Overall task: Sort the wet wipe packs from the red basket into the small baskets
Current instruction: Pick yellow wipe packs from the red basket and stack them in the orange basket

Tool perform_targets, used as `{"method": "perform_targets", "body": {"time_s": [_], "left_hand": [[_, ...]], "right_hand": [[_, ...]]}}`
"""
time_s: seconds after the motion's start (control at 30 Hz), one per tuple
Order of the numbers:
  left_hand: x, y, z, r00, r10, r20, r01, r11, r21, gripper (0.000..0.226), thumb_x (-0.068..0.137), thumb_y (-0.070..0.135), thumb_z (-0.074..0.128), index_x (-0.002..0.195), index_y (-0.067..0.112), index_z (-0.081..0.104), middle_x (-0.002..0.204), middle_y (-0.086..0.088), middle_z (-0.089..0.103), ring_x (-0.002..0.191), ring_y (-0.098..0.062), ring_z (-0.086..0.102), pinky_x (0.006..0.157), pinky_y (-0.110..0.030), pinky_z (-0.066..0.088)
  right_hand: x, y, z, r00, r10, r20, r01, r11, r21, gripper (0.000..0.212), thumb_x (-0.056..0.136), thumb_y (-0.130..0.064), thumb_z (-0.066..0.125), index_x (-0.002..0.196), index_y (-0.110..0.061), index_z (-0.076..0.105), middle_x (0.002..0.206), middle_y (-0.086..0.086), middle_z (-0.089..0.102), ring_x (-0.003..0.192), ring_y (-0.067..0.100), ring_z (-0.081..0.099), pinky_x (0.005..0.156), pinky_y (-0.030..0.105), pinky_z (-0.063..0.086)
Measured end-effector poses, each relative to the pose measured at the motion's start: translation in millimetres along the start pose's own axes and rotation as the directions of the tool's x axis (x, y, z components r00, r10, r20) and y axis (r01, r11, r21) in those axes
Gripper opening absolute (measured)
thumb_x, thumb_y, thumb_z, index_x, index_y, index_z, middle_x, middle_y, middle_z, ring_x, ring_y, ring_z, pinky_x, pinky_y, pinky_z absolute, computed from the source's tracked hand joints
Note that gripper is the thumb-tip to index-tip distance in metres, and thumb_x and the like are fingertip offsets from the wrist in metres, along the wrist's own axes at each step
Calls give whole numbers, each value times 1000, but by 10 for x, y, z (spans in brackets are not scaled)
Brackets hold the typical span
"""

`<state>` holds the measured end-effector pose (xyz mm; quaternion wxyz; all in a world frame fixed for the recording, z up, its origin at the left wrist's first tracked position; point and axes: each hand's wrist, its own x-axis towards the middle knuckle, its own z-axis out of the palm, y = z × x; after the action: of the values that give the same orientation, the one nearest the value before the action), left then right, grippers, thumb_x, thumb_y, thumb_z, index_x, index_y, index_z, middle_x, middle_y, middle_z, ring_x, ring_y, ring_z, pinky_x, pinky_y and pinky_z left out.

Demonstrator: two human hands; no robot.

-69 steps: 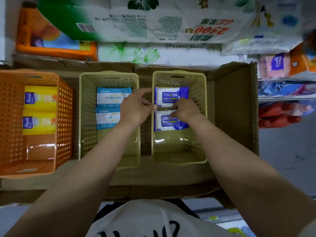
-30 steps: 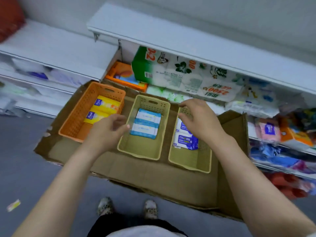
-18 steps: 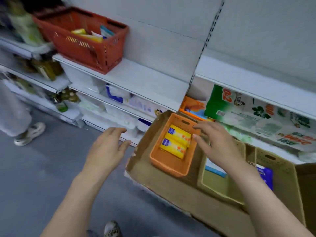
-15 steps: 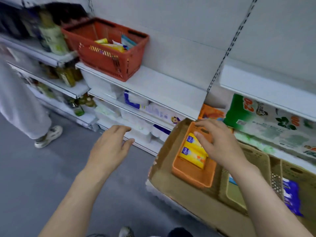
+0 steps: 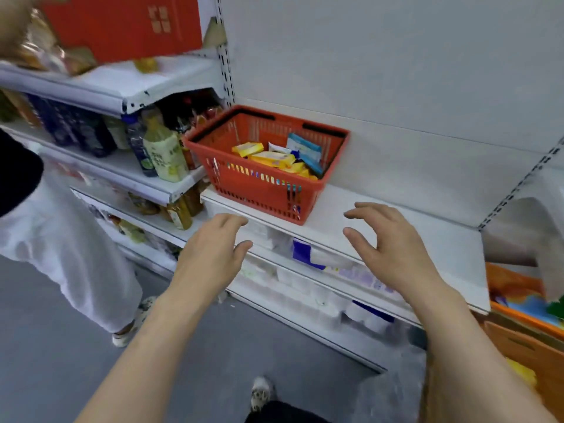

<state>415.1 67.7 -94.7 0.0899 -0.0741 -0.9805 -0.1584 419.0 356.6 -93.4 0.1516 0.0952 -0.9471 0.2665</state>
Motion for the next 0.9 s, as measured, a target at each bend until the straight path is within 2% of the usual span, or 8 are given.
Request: {"method": "perform_targets", "body": {"time_s": [0.1,0.33,0.43,0.57,0.63,0.73,0.9], "left_hand": [[628,-378,-155,999,29,22,-29,1000,-4,40,93,33,61,131,20,55,129,0,55,119,-23,53,94,-40,47],[1929,-1047,-150,997,56,52,-53,998,-42,43,93,35,61,133,21,54,128,2,57,115,-21,55,91,-37,48],[2432,-1221,12,993,93,72,-86,992,-91,45,93,35,61,135,21,53,131,0,56,119,-22,53,94,-36,44],[3144,-1405,261,977,175,126,-153,974,-166,45,93,37,61,134,21,53,134,0,54,123,-23,51,99,-37,43],[3515,-1486,396,962,221,163,-190,964,-184,44,93,39,60,133,23,54,133,2,54,123,-22,51,100,-37,43],[3958,-1573,569,934,243,263,-189,958,-216,45,94,43,57,135,25,51,135,2,52,126,-22,48,101,-37,42],[4485,-1609,856,865,250,436,-178,963,-201,54,94,47,56,142,26,46,142,-3,47,131,-25,45,105,-39,39]], "right_hand": [[666,-155,278,1000,17,-1,-17,1000,21,26,93,-31,63,118,-24,67,128,-3,61,120,14,50,92,12,27],[1874,-385,801,995,75,57,-77,997,27,27,91,-29,66,117,-20,68,128,2,61,119,23,55,99,33,44],[2279,-372,989,990,126,57,-126,992,-10,29,93,-32,63,120,-22,66,129,0,60,122,22,53,100,33,42],[2662,-308,1240,981,196,7,-195,980,-38,27,94,-33,62,118,-22,66,123,-2,62,118,20,56,97,37,46],[2827,-282,1363,968,251,-11,-251,966,-58,25,94,-32,63,116,-22,66,121,-2,62,115,19,57,95,34,47],[3083,-215,1531,933,354,63,-345,931,-119,29,95,-40,59,119,-25,64,122,-4,61,113,17,57,90,29,43],[3612,-86,1908,843,458,282,-396,883,-251,45,94,-49,57,130,-24,57,130,2,59,120,21,53,97,37,46]]}}
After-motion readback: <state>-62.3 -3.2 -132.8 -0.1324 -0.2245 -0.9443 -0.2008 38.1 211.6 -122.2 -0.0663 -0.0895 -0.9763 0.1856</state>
